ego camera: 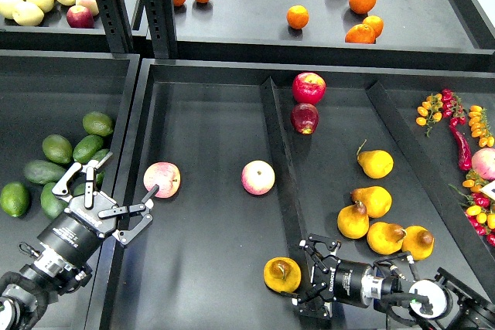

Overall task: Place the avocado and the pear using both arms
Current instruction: 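Close the right gripper around the yellow-orange pear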

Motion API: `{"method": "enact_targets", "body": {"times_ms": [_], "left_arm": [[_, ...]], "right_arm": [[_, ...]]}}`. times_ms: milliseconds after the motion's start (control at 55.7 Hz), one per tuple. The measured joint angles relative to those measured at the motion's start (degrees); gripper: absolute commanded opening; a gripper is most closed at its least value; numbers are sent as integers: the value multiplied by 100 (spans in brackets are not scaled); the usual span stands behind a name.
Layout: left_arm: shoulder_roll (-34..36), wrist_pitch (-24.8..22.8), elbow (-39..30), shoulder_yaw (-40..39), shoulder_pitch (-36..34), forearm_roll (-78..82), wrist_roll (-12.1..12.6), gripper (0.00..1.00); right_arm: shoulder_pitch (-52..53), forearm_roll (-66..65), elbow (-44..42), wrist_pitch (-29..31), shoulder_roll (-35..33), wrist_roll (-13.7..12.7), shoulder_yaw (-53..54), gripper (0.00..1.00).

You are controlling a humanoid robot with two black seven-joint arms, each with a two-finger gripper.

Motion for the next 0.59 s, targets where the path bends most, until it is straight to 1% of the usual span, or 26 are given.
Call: {"method": "enact_targets", "body": {"times_ms": [162,377,449,593], "left_arm": [[0,0,-1,-23,0,-1,0,99],[0,0,-1,-33,0,-2,0,99],[0,0,-1,-35,0,-2,0,99],[0,0,-1,-35,6,-2,0,99]], "right_arm": [[17,0,-142,0,168,0,7,84],[58,0,-285,0,258,0,-7,78],[68,0,-306,0,274,0,-8,74],[88,0,-321,0,367,0,48,62]]}}
